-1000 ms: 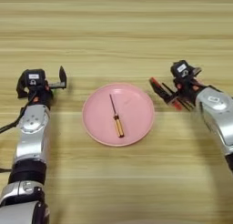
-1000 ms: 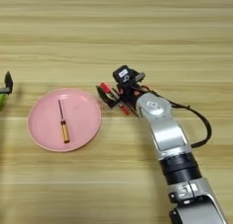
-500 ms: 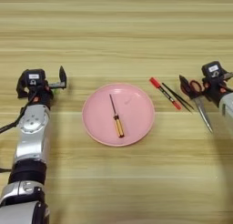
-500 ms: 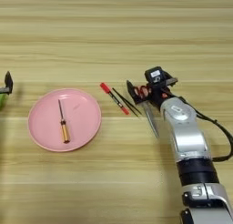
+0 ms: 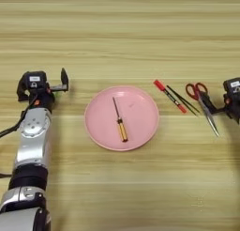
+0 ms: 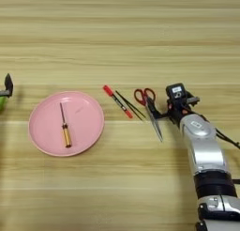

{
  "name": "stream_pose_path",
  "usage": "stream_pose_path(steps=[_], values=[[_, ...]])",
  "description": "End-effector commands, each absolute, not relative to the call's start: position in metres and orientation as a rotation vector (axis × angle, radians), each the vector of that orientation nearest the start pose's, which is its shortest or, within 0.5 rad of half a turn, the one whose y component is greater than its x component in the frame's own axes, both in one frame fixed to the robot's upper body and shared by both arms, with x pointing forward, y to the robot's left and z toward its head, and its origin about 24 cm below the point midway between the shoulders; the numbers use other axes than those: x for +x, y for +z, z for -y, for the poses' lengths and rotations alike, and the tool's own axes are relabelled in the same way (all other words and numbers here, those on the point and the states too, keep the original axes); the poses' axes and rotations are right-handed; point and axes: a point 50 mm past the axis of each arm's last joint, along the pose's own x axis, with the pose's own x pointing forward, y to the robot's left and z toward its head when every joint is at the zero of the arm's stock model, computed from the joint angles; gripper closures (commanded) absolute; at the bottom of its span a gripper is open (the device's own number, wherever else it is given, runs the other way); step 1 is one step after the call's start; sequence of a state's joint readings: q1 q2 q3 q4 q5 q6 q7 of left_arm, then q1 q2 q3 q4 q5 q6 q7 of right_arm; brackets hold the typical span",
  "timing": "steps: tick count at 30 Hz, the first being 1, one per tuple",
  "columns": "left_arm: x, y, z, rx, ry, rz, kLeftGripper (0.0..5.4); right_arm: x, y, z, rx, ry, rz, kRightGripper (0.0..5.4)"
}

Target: Move the objects on the table

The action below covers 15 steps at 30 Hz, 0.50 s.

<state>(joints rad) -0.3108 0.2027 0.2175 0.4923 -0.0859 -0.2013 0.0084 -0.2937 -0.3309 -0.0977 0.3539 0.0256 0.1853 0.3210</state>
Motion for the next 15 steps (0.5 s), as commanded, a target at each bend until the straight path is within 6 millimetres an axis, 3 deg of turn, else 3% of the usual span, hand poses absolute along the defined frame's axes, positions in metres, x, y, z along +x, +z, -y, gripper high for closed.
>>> stream_pose_path(steps=[1, 15], values=[[0.305, 0.044, -0.232, 0.060, 0.204, 0.033, 0.00, 0.307, 0.041, 0.222, -0.211, 0.198, -0.262, 0.03], [0.306, 0.044, -0.232, 0.055, 0.205, 0.031, 0.00, 0.310, 0.031, 0.221, -0.225, 0.197, -0.301, 0.03]])
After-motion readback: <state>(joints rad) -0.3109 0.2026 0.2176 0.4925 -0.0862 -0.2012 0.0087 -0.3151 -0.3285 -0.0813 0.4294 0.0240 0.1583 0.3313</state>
